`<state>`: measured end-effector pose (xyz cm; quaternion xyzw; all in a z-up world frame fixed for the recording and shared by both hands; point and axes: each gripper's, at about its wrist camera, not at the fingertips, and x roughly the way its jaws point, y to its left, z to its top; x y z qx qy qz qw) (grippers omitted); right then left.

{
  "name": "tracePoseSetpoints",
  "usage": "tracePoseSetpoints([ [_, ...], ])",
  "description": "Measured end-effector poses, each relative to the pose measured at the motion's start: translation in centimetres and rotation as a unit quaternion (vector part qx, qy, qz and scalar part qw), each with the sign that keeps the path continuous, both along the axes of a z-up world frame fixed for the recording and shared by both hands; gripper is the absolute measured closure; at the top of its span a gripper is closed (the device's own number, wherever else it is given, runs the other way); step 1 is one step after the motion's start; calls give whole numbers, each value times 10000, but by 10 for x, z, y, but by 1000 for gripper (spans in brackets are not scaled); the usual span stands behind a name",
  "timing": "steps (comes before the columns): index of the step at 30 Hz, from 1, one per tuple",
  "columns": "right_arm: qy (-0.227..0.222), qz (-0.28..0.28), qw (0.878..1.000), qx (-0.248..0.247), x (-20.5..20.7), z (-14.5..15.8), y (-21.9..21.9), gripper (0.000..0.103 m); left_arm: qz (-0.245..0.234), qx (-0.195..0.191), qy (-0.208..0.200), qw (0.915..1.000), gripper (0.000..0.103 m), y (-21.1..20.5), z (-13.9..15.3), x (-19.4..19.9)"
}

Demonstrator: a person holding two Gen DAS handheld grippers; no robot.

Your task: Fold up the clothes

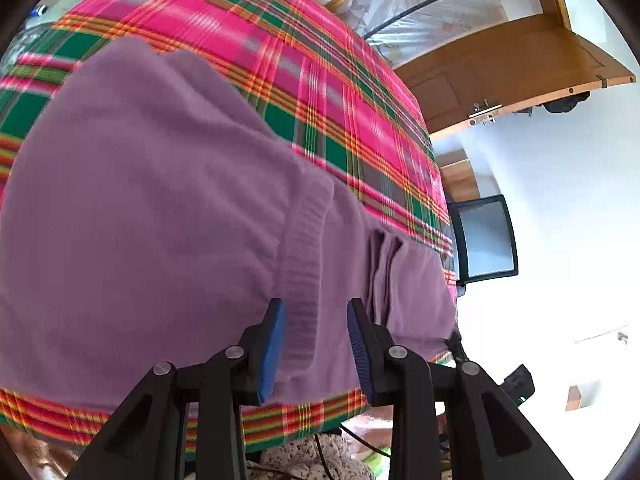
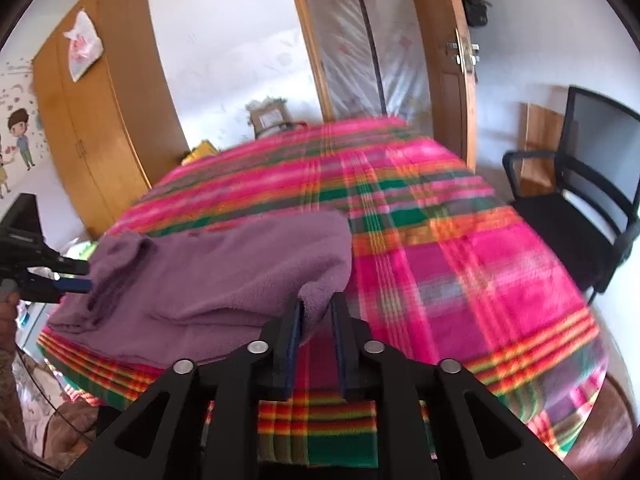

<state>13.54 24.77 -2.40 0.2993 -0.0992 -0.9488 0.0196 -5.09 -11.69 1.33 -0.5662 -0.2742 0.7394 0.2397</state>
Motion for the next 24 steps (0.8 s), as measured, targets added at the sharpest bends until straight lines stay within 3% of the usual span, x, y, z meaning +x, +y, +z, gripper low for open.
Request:
tracePoseSetpoints([
  [7, 271, -332, 9991, -61, -7, 21, 17, 78, -88, 53, -130, 9999, 71, 8, -8, -18],
  [10, 148, -57, 9994, -311, -32, 18, 12, 76, -130, 37, -173, 9998, 71, 12, -12, -24],
  [13, 54, 361, 9993, 9, -59, 15, -14, 76, -117, 48, -187, 9997, 71, 13, -14, -26],
  [19, -460, 527, 9968, 394, -101, -6, -38, 76, -118, 71, -205, 9997, 71, 11, -18, -24],
  [22, -777, 563, 9942, 492, -108, -21, -40, 75, -138, 108, -220, 9996, 71, 9, -20, -25],
  [24, -736, 572, 9944, 507, -103, -20, -38, 75, -131, 149, -260, 9995, 71, 7, -20, -26],
])
